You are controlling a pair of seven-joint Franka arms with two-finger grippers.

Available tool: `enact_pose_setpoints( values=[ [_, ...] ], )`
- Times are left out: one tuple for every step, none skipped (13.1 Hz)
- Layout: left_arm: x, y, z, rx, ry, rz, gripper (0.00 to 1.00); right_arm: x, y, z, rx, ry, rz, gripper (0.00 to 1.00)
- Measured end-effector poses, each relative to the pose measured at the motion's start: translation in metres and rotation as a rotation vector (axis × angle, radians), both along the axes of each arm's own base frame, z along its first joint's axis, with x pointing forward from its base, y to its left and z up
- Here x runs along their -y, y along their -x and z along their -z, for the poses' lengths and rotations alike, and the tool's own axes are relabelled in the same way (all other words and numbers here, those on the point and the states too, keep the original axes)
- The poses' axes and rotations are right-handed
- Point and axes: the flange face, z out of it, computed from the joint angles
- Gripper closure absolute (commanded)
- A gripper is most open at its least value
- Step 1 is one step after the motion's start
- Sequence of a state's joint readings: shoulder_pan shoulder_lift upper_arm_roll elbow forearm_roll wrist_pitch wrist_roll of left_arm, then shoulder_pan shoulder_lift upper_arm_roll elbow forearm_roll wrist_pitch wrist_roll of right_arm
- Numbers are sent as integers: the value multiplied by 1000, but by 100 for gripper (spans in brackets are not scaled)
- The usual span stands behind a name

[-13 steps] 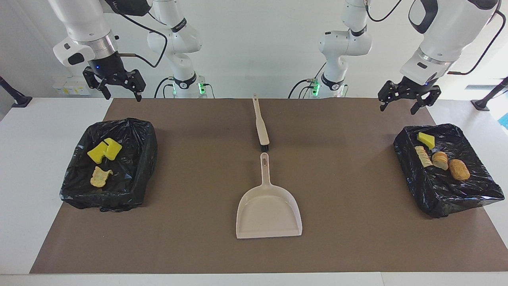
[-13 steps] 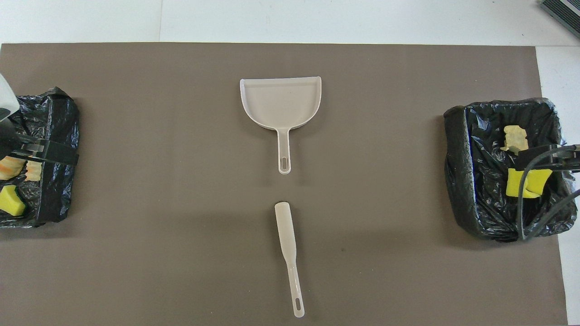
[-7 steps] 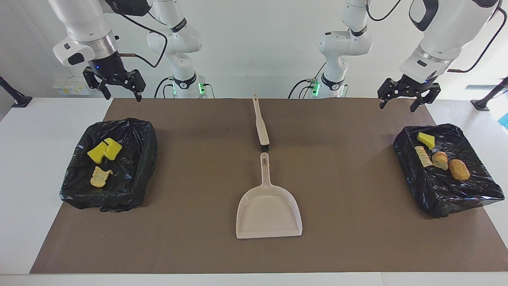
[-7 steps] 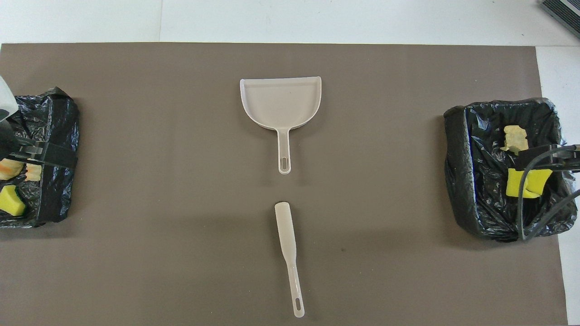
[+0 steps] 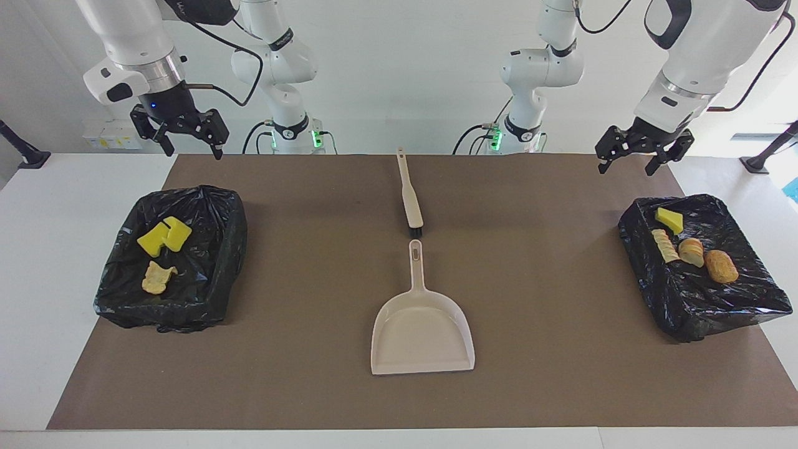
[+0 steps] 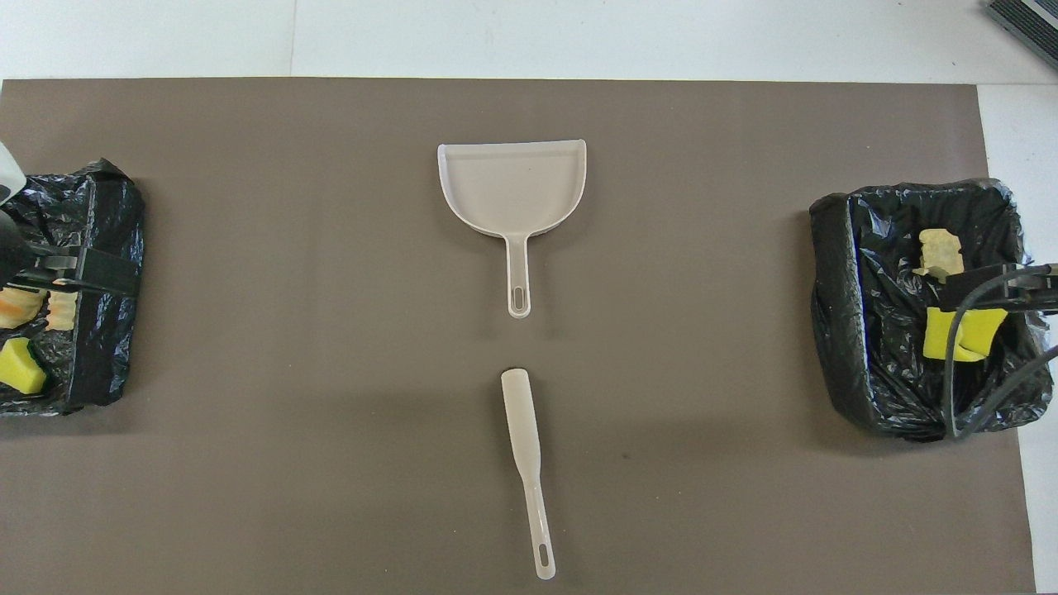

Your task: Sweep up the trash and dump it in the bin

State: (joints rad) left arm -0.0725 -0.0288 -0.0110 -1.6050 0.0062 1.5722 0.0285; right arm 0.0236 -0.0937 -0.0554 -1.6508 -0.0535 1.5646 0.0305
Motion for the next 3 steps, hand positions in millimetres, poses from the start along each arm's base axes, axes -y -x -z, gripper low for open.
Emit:
enact_pose_setpoints(
  values=[
    [3, 0, 0, 1, 0, -2, 0, 0, 0, 0, 0, 0, 0, 0],
    [5, 0, 0, 1, 0, -1, 0, 0, 0, 0, 0, 0, 0, 0],
    [7, 0, 1, 1, 0, 0, 0, 0, 0, 0, 0, 0, 0, 0]
  ],
)
